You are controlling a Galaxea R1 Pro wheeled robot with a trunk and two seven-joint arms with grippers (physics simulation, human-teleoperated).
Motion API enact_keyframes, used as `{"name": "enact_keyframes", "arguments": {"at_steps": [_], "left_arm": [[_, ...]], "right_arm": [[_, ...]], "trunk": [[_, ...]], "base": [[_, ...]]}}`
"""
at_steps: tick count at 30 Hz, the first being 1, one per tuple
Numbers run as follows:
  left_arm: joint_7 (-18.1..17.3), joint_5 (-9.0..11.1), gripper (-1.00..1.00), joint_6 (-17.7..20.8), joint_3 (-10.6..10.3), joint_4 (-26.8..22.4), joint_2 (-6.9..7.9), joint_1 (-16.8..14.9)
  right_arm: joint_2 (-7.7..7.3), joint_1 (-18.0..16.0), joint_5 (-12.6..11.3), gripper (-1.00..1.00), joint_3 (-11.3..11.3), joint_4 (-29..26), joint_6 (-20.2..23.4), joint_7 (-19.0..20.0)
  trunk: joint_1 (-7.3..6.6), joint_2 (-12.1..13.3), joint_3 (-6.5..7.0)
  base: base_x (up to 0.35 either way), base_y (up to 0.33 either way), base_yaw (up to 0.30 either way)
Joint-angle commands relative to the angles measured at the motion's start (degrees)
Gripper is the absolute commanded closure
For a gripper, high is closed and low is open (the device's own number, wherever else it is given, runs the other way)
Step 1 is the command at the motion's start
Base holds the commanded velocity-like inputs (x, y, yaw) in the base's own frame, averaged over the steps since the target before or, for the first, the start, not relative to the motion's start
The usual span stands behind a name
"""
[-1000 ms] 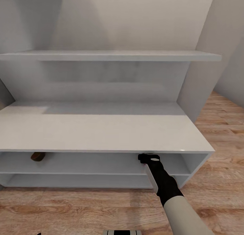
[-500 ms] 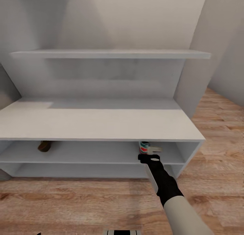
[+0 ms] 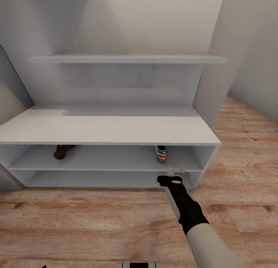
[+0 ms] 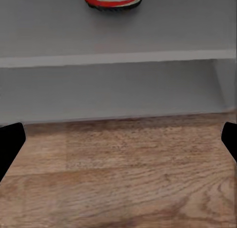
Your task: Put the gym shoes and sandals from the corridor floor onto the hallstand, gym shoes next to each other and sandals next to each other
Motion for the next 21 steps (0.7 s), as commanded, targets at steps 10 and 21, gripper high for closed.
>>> {"name": "enact_keyframes", "arguments": {"at_steps": [10, 21], "left_arm": [[-0.25, -0.62, -1.00, -0.36, 0.52, -0.04, -0.04, -0.08], [-0.25, -0.70, -1.00, -0.36, 0.74, -0.04, -0.10, -0.08]], "right_arm": [[0.00, 0.02, -0.22, -1.00, 0.17, 0.05, 0.33, -0.32], [0.00, 0.23, -0.20, -1.00, 0.27, 2.57, 0.20, -0.12]], "trunk": [[-0.05, -0.02, -0.04], [-0.05, -0.02, -0.04]], "base": [[-0.337, 0.000, 0.000], [-0.267, 0.000, 0.000]]}}
